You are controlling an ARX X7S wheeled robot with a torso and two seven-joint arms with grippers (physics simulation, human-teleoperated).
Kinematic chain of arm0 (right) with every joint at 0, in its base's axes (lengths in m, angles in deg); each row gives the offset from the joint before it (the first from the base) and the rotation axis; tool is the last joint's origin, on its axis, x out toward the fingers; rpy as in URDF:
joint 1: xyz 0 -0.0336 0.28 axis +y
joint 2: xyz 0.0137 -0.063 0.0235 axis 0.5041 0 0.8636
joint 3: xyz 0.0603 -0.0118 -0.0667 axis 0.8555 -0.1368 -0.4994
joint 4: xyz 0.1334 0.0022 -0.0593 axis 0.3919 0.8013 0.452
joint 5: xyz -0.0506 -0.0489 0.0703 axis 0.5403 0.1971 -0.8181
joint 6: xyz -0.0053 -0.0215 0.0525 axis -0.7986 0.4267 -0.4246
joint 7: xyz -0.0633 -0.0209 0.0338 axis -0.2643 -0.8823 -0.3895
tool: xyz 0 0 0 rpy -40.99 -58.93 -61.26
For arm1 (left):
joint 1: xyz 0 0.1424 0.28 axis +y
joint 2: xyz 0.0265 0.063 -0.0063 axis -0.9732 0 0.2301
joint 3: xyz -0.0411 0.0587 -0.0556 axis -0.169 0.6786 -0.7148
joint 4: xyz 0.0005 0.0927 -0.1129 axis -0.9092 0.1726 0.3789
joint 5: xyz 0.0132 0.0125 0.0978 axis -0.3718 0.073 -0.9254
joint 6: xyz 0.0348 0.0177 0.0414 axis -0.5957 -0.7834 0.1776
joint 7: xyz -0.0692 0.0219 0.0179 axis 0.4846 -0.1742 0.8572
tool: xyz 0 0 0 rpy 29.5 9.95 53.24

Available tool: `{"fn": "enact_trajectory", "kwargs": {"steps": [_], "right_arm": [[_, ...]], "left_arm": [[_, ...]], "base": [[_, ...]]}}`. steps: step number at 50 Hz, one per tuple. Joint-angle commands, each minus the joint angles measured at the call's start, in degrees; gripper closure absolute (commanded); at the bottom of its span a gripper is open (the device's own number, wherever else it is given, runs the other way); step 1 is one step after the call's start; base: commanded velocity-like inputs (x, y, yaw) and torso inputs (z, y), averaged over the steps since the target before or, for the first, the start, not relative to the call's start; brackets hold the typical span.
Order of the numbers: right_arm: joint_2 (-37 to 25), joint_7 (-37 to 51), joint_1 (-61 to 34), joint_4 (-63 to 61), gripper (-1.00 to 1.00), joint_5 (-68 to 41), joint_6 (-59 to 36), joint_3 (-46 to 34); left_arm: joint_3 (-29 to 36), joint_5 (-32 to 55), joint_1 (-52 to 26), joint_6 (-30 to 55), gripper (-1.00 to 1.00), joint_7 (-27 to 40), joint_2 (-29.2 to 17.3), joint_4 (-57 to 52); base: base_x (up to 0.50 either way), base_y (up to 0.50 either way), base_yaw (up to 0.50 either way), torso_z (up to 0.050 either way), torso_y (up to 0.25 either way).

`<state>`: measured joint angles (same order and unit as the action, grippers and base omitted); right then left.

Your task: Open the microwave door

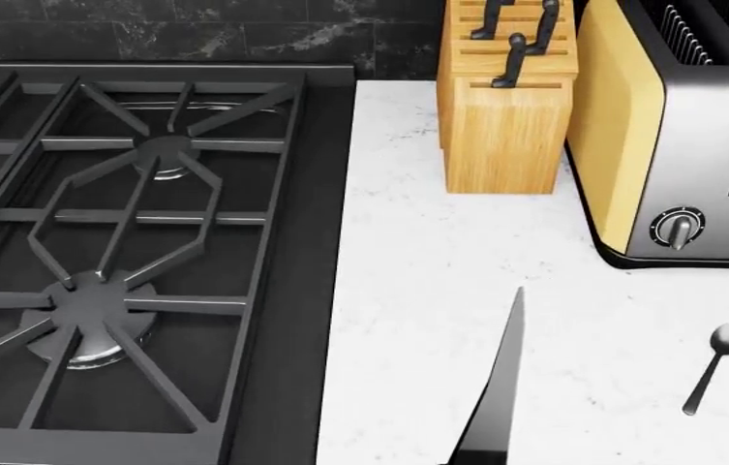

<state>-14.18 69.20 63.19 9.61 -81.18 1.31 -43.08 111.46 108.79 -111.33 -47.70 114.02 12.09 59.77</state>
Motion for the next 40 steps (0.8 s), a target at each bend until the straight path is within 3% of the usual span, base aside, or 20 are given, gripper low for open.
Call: {"fn": "enact_trajectory", "kwargs": {"steps": [1, 14, 40], "right_arm": [[-0.2, 0.3, -0.6, 0.7, -1.0, -0.7, -0.2, 0.5], [-0.1, 0.5, -1.8, 3.8, -1.0, -0.9, -0.1, 0.2], [-0.6, 0.9, -1.8, 3.9, -1.0, -1.1, 0.0, 0.0]], "left_arm": [[1.3, -2.7, -2.7, -1.9, -1.0, -2.6, 2.4, 6.0], [2.2, -5.3, -2.0, -7.0, -1.0, -5.9, 5.1, 14.5], [2.0, -4.6, -0.4, -7.0, -1.0, -6.0, 4.9, 14.1]], "base": [[0.0, 0.0, 0.0, 0.0, 0.0], [0.0, 0.0, 0.0, 0.0, 0.0], [0.0, 0.0, 0.0, 0.0, 0.0]]}}
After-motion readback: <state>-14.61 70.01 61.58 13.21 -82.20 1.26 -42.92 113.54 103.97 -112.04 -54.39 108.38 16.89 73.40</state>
